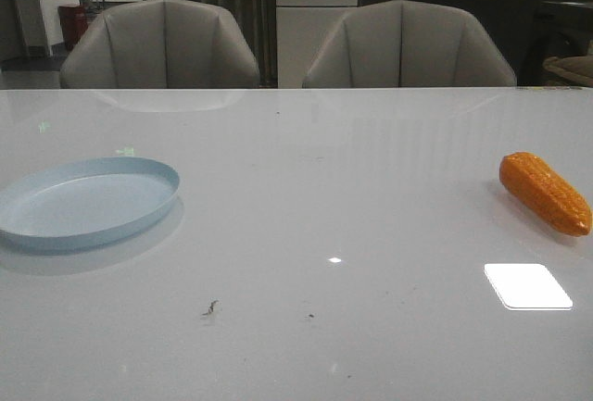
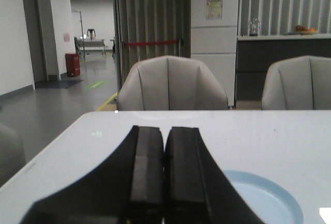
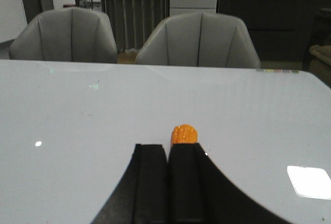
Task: Place corn on plate with both arms
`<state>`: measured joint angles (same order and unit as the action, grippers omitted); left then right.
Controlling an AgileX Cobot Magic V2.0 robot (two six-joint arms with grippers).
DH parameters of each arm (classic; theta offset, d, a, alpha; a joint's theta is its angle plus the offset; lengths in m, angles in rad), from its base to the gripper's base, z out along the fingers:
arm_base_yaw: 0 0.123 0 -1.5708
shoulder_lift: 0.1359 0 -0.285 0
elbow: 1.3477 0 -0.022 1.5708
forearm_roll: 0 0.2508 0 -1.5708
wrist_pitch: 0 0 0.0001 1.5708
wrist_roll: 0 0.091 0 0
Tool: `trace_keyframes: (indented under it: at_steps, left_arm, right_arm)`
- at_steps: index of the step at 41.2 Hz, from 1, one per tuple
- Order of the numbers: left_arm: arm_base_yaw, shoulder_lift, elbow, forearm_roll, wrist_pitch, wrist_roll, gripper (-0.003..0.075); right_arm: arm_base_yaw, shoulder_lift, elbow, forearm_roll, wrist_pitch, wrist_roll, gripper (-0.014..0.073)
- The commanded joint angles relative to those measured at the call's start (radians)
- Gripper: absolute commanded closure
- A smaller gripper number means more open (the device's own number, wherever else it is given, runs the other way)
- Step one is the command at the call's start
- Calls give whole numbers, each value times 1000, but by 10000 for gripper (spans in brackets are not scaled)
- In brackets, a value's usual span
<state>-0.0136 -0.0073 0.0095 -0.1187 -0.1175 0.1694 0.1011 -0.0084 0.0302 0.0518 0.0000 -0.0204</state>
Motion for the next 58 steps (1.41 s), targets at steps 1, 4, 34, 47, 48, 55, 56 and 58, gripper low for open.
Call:
trace_keyframes:
  at_steps: [1, 4, 34, 47, 48, 55, 56, 58]
  left_arm:
    - [-3, -16, 35, -15, -136, -12, 627]
    - [-3, -16, 23, -15, -156, -12, 627]
    - [-3, 470, -592, 58, -4, -12, 627]
    - [-3, 773, -603, 33, 73, -12, 627]
    - [-3, 793, -603, 14, 91, -12, 627]
    - [-3, 893, -603, -120, 124, -12, 627]
    - [-3, 901, -603, -129, 126, -12, 627]
    - [-3, 914, -603, -131, 133, -12, 625]
  right_arm:
    - [-1, -26, -23, -12, -184, -8, 527]
    - [-2, -26, -25, -3, -235, -3, 527]
    - [-2, 470, -661, 38, 39, 20, 535]
    - [-2, 760, -661, 38, 92, 20, 535]
    - [-2, 784, -661, 38, 102, 20, 535]
    - [-2, 885, -661, 39, 132, 20, 535]
    - [-2, 898, -661, 39, 133, 20, 535]
    - [-2, 915, -661, 39, 133, 20, 535]
